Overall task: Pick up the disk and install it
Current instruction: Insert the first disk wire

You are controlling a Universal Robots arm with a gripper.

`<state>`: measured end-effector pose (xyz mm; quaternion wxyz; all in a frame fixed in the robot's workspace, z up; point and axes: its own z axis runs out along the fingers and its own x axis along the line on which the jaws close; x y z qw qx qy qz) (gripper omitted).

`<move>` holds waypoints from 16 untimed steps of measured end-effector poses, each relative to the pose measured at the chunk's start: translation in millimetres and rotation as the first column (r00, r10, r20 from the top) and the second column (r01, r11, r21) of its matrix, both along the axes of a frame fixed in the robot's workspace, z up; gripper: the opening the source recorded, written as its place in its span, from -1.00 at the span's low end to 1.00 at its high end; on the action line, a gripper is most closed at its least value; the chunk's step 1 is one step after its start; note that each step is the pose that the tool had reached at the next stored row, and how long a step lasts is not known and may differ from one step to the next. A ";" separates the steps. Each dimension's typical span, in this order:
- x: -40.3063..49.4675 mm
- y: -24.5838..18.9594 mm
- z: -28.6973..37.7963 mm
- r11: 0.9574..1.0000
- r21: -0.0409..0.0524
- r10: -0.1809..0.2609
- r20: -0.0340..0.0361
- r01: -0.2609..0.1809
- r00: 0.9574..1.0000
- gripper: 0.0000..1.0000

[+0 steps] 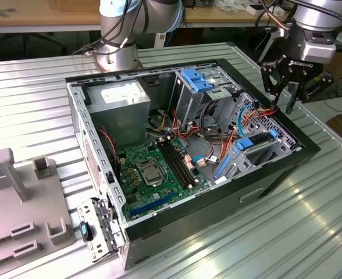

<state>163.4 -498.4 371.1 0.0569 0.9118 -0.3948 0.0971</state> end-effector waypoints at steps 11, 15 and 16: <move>0.5 0.1 -1.9 0.969 0.000 0.248 0.000 -0.248 0.969 -0.22; 0.5 0.5 -2.8 0.944 0.000 0.329 -0.001 -0.329 0.944 -0.22; 0.5 0.5 -3.0 0.939 0.000 0.345 -0.001 -0.345 0.939 -0.22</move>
